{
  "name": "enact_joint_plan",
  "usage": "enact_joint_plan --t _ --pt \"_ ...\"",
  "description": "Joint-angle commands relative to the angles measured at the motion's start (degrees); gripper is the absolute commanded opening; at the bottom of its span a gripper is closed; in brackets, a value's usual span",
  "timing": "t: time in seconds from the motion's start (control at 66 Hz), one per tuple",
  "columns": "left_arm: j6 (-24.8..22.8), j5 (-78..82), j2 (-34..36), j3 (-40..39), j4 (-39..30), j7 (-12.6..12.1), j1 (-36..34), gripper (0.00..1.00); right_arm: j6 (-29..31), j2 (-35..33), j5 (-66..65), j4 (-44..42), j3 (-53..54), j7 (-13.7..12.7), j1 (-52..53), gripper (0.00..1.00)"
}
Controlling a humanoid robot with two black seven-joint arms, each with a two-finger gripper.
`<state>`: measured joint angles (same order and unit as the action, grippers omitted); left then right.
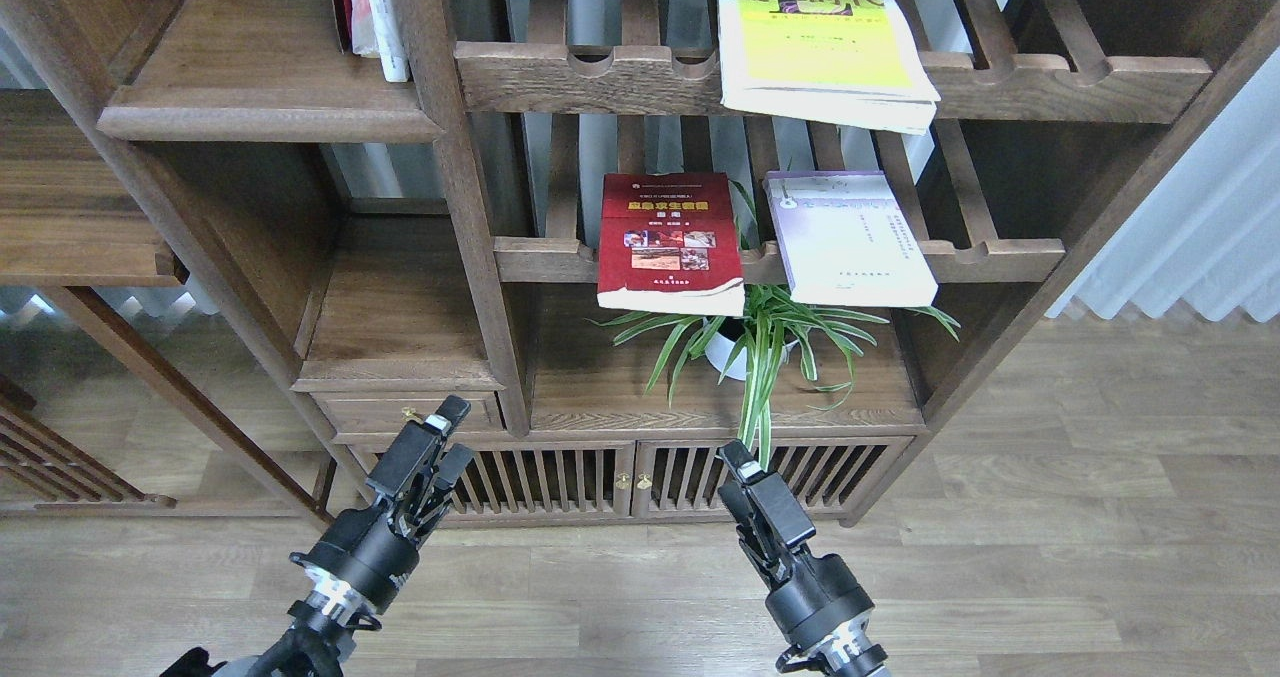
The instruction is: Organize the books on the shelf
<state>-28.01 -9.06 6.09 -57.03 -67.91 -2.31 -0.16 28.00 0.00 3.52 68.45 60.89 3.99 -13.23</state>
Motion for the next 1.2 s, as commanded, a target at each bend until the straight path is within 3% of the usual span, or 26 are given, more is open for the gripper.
enact_joint_plan --t 0.0,1.182 --pt "0.0 0.4 0.4 0.1 0.2 -0.1 -0.5 1.0 0.0 0.0 0.0 0.0 0.0 0.0 0.0 0.99" --pt "0.0 1.6 -0.4 -0.5 1.4 -0.4 0.2 1.0 0.0 0.0 0.1 -0.1 -1.4 0.8 0.0 0.99"
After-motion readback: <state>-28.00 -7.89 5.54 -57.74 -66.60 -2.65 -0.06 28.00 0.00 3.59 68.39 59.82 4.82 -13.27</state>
